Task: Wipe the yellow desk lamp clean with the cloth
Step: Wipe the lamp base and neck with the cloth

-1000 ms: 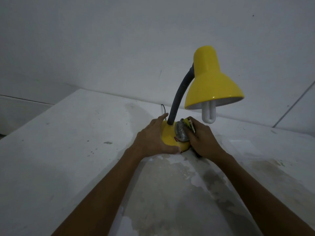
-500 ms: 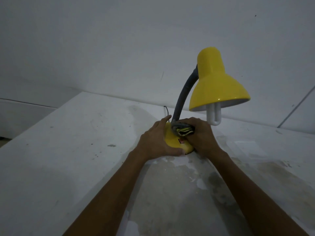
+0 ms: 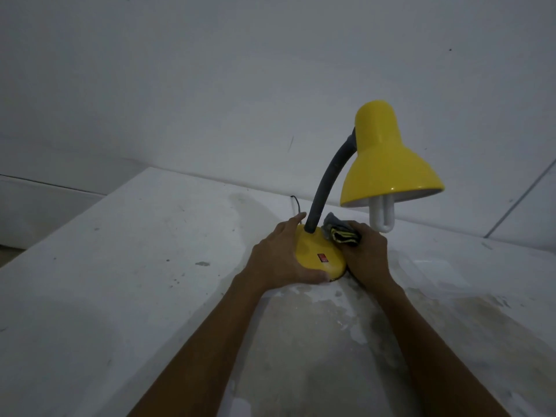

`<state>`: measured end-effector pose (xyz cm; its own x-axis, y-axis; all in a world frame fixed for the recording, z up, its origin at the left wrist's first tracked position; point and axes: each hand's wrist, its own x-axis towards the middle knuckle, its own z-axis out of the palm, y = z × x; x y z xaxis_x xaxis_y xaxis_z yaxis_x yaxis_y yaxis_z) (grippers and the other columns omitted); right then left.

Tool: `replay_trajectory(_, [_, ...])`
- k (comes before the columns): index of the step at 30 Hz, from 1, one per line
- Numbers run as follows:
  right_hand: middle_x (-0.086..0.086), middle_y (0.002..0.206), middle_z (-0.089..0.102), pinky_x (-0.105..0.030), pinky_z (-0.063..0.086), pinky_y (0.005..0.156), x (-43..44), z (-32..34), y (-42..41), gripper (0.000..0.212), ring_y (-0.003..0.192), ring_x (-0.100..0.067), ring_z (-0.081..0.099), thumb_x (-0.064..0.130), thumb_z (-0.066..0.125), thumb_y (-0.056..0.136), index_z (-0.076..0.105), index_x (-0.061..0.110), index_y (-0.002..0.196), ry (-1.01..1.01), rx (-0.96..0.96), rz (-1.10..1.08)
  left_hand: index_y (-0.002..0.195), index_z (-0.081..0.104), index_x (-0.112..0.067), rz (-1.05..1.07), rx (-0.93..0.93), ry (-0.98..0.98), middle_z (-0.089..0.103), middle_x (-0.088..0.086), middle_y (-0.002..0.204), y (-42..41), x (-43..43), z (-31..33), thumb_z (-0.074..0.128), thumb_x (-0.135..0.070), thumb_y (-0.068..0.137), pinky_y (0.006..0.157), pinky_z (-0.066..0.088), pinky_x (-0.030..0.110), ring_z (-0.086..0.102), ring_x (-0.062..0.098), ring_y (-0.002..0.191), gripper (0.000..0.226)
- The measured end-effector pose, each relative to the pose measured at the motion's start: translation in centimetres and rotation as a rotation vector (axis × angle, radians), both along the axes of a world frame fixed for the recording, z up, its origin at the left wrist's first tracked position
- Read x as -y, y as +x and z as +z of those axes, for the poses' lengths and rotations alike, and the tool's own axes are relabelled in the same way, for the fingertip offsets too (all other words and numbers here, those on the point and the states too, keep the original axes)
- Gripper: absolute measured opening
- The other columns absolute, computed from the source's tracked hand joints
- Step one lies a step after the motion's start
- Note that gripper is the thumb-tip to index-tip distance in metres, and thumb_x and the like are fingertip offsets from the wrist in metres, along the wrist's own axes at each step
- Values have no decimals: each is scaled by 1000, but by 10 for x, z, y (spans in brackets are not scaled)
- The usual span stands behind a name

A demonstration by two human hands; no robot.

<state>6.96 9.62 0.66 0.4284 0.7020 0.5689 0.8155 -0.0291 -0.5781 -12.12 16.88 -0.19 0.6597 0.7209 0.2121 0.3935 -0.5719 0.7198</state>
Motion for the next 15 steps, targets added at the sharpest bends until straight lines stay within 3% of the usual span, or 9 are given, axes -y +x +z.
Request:
replay_trajectory(3, [4, 78, 66, 3, 40, 67, 18, 17, -2, 18, 66, 8, 55, 11, 69, 91, 75, 9, 108, -111, 90, 34, 157, 17, -40, -9, 13, 8, 33, -10, 160, 0, 2, 2, 87, -68, 55, 108, 41, 42, 43, 17, 140, 127])
replay_trajectory(6, [21, 71, 55, -2, 39, 62, 37, 24, -1, 26, 64, 6, 59, -4, 67, 85, 75, 7, 106, -202, 139, 99, 154, 24, -41, -19, 43, 1, 37, -12, 155, 0, 2, 2, 88, -65, 57, 106, 43, 38, 46, 14, 136, 118])
replay_trajectory(8, [21, 74, 53, -9, 37, 63, 50, 22, 1, 26, 67, 4, 55, 0, 66, 85, 74, 10, 108, -265, 164, 127, 154, 24, -42, -20, 42, 0, 37, -13, 155, 2, 2, 1, 87, -66, 55, 107, 45, 41, 47, 14, 136, 120])
replay_trajectory(12, [16, 91, 66, -3, 41, 75, 65, 14, -1, 26, 86, 11, 62, 19, 59, 85, 69, 23, 109, -243, 72, 258, 156, 23, -41, -13, 55, -16, 36, -12, 156, 2, -2, -2, 88, -67, 53, 109, 42, 39, 45, 13, 138, 124])
replay_trajectory(14, [10, 98, 71, -15, 49, 79, 62, 10, -7, 19, 91, 2, 66, 24, 71, 89, 67, 24, 107, -229, 36, 278, 155, 25, -42, -24, 57, -20, 37, -12, 156, 1, -3, -1, 88, -67, 53, 111, 41, 41, 44, 12, 139, 123])
replay_trajectory(15, [5, 100, 72, -21, 52, 80, 59, 8, -11, 28, 92, -5, 68, 25, 78, 86, 66, 21, 111, -218, 24, 259, 154, 27, -43, -43, 56, -18, 38, -13, 156, 1, -4, -1, 87, -68, 52, 112, 42, 44, 43, 12, 139, 121])
